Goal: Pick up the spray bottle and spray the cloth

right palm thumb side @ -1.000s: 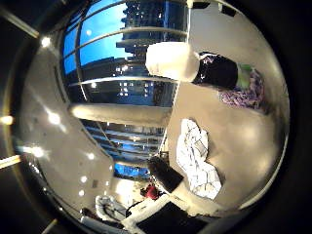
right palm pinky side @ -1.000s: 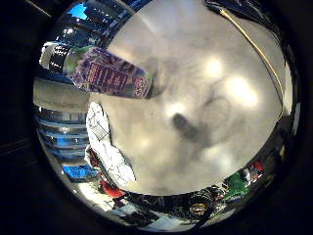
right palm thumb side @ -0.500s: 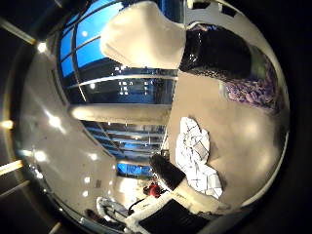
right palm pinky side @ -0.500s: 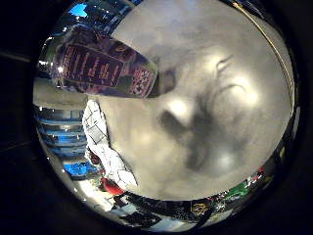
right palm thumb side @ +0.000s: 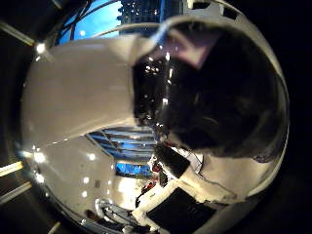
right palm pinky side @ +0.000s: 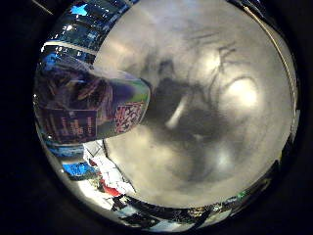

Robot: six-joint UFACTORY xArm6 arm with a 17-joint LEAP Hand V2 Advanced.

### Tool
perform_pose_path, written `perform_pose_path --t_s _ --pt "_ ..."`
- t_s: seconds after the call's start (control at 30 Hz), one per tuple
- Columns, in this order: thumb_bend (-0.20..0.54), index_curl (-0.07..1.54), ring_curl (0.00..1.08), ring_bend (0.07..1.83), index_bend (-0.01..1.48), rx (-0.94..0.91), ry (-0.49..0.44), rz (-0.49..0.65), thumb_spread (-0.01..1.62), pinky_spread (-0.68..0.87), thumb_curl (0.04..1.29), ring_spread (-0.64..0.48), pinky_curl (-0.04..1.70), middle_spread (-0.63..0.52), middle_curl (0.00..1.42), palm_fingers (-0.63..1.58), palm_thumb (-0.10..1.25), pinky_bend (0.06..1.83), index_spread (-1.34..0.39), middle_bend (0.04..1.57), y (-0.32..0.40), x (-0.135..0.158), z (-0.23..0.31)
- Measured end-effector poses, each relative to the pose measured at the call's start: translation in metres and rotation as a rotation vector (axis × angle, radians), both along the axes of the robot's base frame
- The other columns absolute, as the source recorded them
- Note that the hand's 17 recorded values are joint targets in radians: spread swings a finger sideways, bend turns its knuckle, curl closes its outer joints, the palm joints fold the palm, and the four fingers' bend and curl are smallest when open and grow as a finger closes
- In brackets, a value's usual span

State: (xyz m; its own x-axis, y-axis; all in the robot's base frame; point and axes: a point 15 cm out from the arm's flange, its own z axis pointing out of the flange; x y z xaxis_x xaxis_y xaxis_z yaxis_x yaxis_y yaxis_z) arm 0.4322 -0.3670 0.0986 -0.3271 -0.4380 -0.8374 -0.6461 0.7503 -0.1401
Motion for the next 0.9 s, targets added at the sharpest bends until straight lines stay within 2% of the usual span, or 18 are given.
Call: perform_pose_path --t_s 0.17,0.33,0.4,0.43,0.5,0.53,0.67,0.8,0.9 --pt "-0.024 0.25 0.29 0.53 0.15 0.022 0.01 0.026 1.04 0.35 0.29 0.08 0.29 0.02 0.38 0.27 0.54 0.48 -0.17 0.33 0.016 0.011 -0.003" --pt "-0.023 0.28 0.31 0.65 0.18 0.024 0.013 0.055 1.04 0.24 0.3 0.01 0.27 -0.02 0.4 0.49 0.56 0.49 -0.21 0.41 0.03 0.022 -0.003" --pt "-0.02 0.29 0.34 0.77 0.18 0.025 0.012 0.063 1.03 0.14 0.3 -0.04 0.26 -0.06 0.44 0.69 0.58 0.53 -0.24 0.49 0.034 0.025 -0.002" --pt "-0.017 0.28 0.35 0.84 0.18 0.024 0.01 0.066 1.03 0.07 0.3 -0.06 0.27 -0.07 0.45 0.91 0.59 0.6 -0.27 0.54 0.035 0.027 -0.001" --pt "-0.018 0.31 0.38 0.88 0.2 0.024 0.009 0.07 1.02 -0.08 0.31 -0.1 0.3 -0.1 0.49 1.05 0.61 0.7 -0.3 0.6 0.037 0.028 0.0" --pt "-0.016 0.34 0.4 0.91 0.26 0.023 0.007 0.069 1.02 -0.14 0.31 -0.12 0.32 -0.11 0.51 1.2 0.62 0.75 -0.32 0.63 0.037 0.028 0.001" --pt "-0.017 0.49 0.47 1.03 0.5 0.043 -0.015 0.061 1.02 -0.32 0.32 -0.15 0.41 -0.12 0.6 1.31 0.68 0.92 -0.36 0.86 0.038 0.031 0.008" --pt "-0.015 0.65 0.52 1.16 0.8 0.067 -0.05 0.067 1.01 -0.31 0.33 -0.16 0.52 -0.1 0.65 1.32 0.75 1.1 -0.32 1.07 0.038 0.034 0.02" --pt "-0.011 0.71 0.56 1.24 0.96 0.078 -0.08 0.084 1.01 -0.27 0.34 -0.17 0.59 -0.09 0.68 1.27 0.8 1.19 -0.29 1.18 0.036 0.035 0.033"
